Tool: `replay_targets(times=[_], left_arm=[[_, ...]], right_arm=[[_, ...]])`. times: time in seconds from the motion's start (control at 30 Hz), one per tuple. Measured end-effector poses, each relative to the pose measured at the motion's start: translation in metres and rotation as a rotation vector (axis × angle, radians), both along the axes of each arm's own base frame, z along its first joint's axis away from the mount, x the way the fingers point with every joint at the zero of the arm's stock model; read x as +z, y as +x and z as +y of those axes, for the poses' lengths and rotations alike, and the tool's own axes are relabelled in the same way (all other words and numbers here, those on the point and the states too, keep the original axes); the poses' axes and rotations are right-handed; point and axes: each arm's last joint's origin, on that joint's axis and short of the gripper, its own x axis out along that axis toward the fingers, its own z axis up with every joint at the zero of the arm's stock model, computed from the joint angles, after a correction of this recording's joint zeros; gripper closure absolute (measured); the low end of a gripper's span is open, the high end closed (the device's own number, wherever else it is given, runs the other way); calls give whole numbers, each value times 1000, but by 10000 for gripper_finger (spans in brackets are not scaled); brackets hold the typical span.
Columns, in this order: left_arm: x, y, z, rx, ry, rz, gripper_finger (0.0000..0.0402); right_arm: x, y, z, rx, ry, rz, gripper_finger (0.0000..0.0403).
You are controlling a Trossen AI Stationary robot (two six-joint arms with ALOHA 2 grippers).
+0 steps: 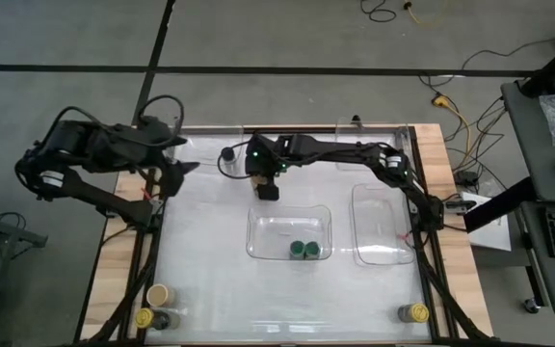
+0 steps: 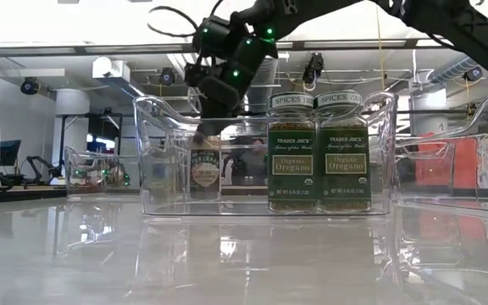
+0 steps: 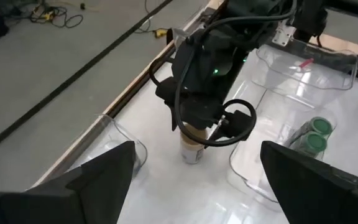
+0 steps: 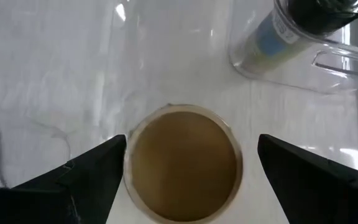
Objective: Sort spices by type
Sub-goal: Put the top gold seasoning bottle into the bottom right transparent bin
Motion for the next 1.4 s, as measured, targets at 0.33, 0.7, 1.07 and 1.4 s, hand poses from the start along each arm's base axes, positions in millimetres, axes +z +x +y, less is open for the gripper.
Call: replay_targets(times=[0.33, 0.7, 1.07, 1.4], left_arm=[[-2, -4, 1, 15, 36, 43, 70], [-3, -3, 1, 14, 36, 45, 70], [-2, -3, 2, 17, 60, 49, 70], [-1, -1, 2, 33, 75, 31, 70]], right_arm=[[-3, -1, -1, 69, 8, 6, 74], [-19, 1, -3, 87, 56, 38, 123], [4, -6, -1, 70, 52, 10, 134], [77, -41, 16, 73, 47, -56, 129]])
